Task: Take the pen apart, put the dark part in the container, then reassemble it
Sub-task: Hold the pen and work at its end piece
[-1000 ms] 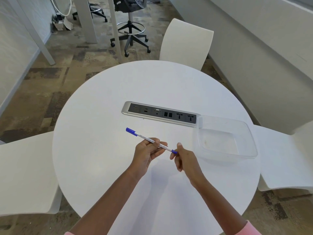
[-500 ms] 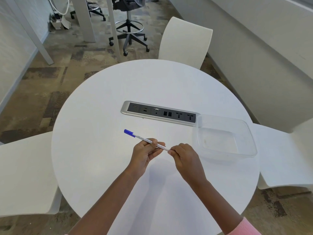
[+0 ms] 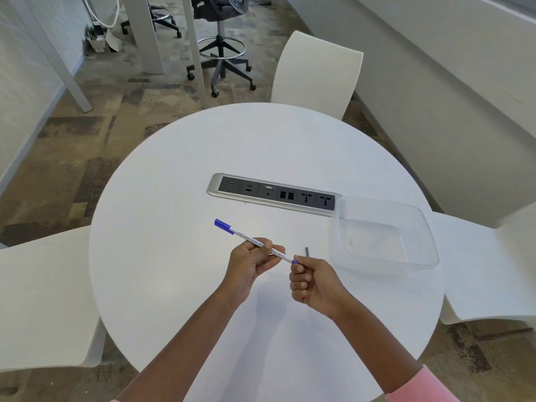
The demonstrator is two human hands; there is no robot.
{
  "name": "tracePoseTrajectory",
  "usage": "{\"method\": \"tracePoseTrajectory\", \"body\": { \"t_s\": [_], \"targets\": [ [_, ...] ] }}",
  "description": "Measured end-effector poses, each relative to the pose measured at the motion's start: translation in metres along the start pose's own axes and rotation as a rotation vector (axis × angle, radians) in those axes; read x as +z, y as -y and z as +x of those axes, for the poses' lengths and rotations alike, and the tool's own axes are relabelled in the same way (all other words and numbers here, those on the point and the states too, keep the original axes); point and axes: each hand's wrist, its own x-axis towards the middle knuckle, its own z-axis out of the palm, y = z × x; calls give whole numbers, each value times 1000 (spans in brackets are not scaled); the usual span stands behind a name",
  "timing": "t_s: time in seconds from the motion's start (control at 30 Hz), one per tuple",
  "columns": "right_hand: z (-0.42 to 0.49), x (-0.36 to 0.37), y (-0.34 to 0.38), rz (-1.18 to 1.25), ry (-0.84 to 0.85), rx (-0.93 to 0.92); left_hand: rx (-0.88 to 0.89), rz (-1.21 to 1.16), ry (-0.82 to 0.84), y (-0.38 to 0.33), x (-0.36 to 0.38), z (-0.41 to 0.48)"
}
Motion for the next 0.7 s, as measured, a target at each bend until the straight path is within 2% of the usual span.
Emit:
{"method": "tracePoseTrajectory", "body": {
  "t_s": [0.07, 0.17, 0.23, 0.37, 0.43, 0.53, 0.7],
  "targets": [
    [-2, 3, -3, -236, -108, -130, -6, -25, -17, 0, -1, -1],
    [-7, 3, -9, -754, -268, -498, -7, -39, -35, -1, -3, -1],
    [-6, -2, -13, -1038, -305, -736, -5, -38, -40, -2, -4, -1],
    [-1, -9, -20, -1394, -416, -1017, -8, -26, -59, -2, -5, -2],
    [1, -11, -19, -1478, -457, -1110, -10, -29, -60, -2, -4, -3],
    [3, -10, -17, -1471, -445, -1124, -13, -42, -49, -3, -4, -3],
    [-5, 0, -13, -1167, -301, -902, -9, -30, -23, -7, -3, -3]
  ]
}}
